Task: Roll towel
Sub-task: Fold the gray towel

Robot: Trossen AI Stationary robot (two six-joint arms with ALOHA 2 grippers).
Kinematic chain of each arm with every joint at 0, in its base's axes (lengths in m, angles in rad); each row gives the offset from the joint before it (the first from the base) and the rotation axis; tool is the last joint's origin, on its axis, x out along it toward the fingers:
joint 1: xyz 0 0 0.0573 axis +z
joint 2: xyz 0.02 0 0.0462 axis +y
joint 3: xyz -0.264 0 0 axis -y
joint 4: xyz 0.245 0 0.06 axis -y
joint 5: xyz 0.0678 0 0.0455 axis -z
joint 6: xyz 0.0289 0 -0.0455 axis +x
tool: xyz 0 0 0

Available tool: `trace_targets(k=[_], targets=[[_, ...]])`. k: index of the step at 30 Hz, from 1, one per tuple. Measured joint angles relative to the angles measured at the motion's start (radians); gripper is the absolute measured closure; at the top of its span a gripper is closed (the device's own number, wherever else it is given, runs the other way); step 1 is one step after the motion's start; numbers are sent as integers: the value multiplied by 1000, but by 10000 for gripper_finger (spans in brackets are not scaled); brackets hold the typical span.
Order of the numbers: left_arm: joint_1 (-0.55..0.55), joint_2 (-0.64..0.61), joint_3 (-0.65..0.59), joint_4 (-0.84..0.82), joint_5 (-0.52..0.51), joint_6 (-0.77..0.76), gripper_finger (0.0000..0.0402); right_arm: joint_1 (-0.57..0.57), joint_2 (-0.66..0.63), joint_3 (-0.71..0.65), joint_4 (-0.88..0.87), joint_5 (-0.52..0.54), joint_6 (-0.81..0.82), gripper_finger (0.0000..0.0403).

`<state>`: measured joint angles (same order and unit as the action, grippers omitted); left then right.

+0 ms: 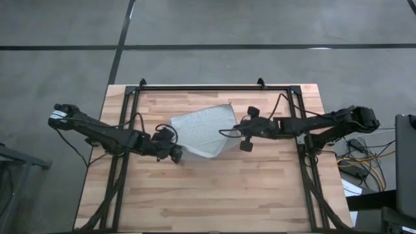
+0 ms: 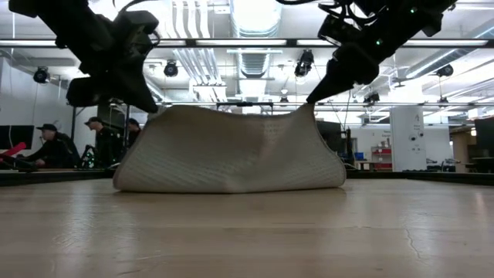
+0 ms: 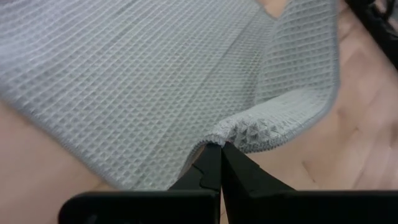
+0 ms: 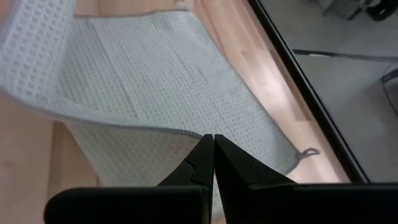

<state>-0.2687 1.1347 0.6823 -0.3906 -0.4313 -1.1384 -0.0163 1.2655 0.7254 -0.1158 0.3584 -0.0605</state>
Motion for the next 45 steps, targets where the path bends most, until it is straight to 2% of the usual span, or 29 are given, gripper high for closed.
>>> trace_targets(k=[12, 17, 21, 26, 31, 40, 45], targets=[[0, 0, 0, -85, -51, -90, 401, -53, 0, 0, -6, -2, -3, 395], [0, 0, 0, -117, -83, -119, 401, -80, 15, 1, -2, -45, -4, 395], [-1, 0, 0, -160, -119, -162, 401, -90, 91, 17, -7, -49, -28, 395], [0, 0, 0, -164, -126, -146, 401, -93, 221, 77, -6, -52, -53, 395], [2, 0, 0, -170, -154, -141, 401, -114, 281, 138, -6, -43, -52, 395], [6, 0, 0, -172, -173, -135, 401, -129, 239, 174, -7, -35, -139, 395], [6, 0, 0, -170, -173, -131, 401, -128, 218, 187, -15, -36, -119, 394]])
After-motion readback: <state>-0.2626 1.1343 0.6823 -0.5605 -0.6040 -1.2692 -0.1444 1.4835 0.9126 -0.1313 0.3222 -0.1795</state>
